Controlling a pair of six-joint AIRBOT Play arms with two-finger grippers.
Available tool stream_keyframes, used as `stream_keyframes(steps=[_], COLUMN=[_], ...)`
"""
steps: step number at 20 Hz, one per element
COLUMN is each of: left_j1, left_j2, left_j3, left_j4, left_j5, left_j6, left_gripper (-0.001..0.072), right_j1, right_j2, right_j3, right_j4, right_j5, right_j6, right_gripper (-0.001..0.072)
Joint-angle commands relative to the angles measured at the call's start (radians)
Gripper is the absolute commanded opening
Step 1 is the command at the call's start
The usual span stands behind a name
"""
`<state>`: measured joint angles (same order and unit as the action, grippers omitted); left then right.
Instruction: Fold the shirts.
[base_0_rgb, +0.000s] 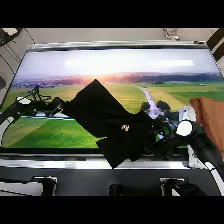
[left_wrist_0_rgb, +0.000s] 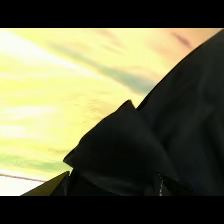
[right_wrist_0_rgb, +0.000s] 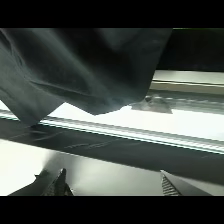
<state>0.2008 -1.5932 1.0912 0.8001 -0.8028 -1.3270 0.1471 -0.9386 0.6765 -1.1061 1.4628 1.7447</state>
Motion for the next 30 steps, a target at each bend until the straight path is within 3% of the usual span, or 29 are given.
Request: stream_keyframes(steps=[1, 3, 4, 5, 7, 8, 9, 13, 17, 21, 22, 23, 24, 27, 30], left_j1=[-0.01, -0.02, -0.022, -0.026, -0.027, -0.027, -0.027, -0.027, -0.027, -0.027, -0.027, -0.027, -0.027, -0.016, -0.013], left_j2=[-0.027, -0.028, -0.028, -0.028, -0.033, -0.037, -0.042, -0.031, -0.013, -0.002, 0.003, 0.01, 0.02, 0.099, 0.261], left_j3=[0.002, 0.002, 0.002, 0.002, 0.002, 0.002, 0.002, 0.002, 0.002, 0.002, 0.002, 0.002, 0.002, 0.011, 0.08], left_j4=[0.003, 0.004, 0.003, 0.004, 0.003, 0.004, 0.004, 0.004, 0.004, 0.004, 0.004, 0.004, 0.004, 0.004, 0.004], left_j5=[0.009, 0.041, 0.055, 0.072, 0.09, 0.089, 0.087, 0.063, 0.04, 0.002, -0.002, -0.006, -0.009, -0.009, -0.008], left_j6=[0.004, 0.004, 0.003, 0.003, -0.009, -0.008, -0.008, -0.006, -0.002, 0.02, 0.02, 0.024, 0.035, 0.077, 0.171], left_gripper=[0.0495, 0.0437, 0.0323, 0.0259, 0.0223, 0.0084, 0.0025, 0.0024, 0.0023, 0.0024, 0.0024, 0.0023, 0.0024, 0.0022, 0.0022], right_j1=[0.0, 0.0, 0.0, 0.0, 0.0, 0.0, 0.0, 0.0, 0.0, 0.0, 0.0, 0.0, 0.0, 0.0, 0.0], right_j2=[0.0, 0.0, 0.0, 0.0, -0.002, -0.006, -0.015, -0.064, -0.116, -0.211, -0.23, -0.235, -0.232, -0.182, -0.04], right_j3=[-0.001, -0.001, -0.001, -0.001, -0.008, -0.021, -0.037, -0.126, -0.167, -0.167, -0.167, -0.167, -0.163, -0.074, 0.142], right_j4=[0.012, 0.013, 0.013, 0.013, 0.011, 0.014, 0.019, 0.065, 0.207, 0.229, 0.239, 0.242, 0.242, 0.192, -0.006], right_j5=[-0.004, -0.013, -0.023, -0.032, -0.058, -0.077, -0.091, -0.17, -0.349, -0.437, -0.451, -0.469, -0.488, -0.482, -0.467], right_j6=[0.011, 0.019, 0.026, 0.029, 0.029, 0.03, 0.032, 0.032, 0.016, 0.013, -0.001, -0.015, -0.013, -0.096, -0.1], right_gripper=[0.0708, 0.0708, 0.0707, 0.0707, 0.0708, 0.0708, 0.0708, 0.0709, 0.0693, 0.0674, 0.0543, 0.0278, 0.0059, 0.005, 0.0049])
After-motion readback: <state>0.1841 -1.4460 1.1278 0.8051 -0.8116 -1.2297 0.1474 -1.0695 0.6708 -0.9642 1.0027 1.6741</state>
